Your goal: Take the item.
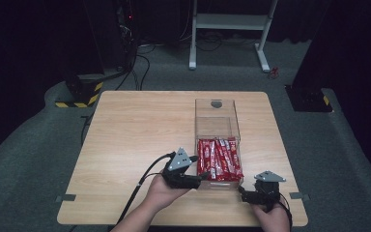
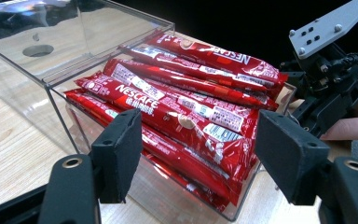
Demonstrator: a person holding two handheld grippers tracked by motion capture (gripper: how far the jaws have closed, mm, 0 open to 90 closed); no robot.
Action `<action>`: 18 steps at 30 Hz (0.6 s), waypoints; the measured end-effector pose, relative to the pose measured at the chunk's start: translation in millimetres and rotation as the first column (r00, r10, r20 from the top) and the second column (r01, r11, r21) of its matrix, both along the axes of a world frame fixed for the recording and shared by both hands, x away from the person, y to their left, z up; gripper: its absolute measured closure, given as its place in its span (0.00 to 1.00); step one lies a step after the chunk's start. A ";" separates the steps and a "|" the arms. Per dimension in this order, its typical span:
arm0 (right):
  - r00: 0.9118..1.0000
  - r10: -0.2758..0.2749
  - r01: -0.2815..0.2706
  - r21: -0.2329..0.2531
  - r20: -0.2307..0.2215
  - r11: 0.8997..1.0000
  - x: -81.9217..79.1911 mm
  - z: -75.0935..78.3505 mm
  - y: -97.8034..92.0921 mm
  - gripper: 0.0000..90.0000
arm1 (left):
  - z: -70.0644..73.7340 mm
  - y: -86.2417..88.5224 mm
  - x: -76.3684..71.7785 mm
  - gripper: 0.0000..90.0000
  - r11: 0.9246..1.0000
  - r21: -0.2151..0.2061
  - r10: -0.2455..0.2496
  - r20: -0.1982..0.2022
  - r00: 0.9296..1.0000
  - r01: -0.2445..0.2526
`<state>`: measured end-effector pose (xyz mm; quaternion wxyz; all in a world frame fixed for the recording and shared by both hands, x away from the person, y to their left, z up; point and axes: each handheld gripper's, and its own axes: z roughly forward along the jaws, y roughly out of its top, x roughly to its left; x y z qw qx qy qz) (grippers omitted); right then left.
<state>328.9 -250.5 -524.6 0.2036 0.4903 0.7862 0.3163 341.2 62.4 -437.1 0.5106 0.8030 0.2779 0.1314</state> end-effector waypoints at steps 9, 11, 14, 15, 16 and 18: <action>1.000 0.000 0.000 0.000 0.000 1.000 0.0 0.0 0.0 0.10 | 2.4 -9.7 5.7 0.43 1.000 0.012 -0.003 -0.002 1.000 0.003; 1.000 0.000 0.000 0.000 0.000 1.000 0.0 0.0 0.0 0.10 | 1.9 -12.3 6.7 0.45 1.000 0.020 -0.002 0.003 1.000 0.002; 1.000 0.000 0.000 0.000 0.000 1.000 0.0 0.0 0.0 0.10 | -0.8 -14.8 8.7 0.51 1.000 0.024 0.004 -0.008 1.000 -0.004; 1.000 0.000 0.000 0.000 0.000 1.000 0.0 0.0 0.0 0.10 | -1.8 -15.7 9.0 0.53 1.000 0.030 0.005 -0.008 1.000 -0.005; 1.000 0.000 0.000 0.000 0.000 1.000 0.0 0.0 0.0 0.10 | -2.8 -16.9 9.0 0.54 0.999 0.034 0.006 -0.003 1.000 -0.006; 1.000 0.000 0.000 0.000 0.000 1.000 0.0 0.0 0.0 0.10 | -4.3 -18.8 8.5 0.57 0.999 0.041 0.012 0.004 1.000 -0.012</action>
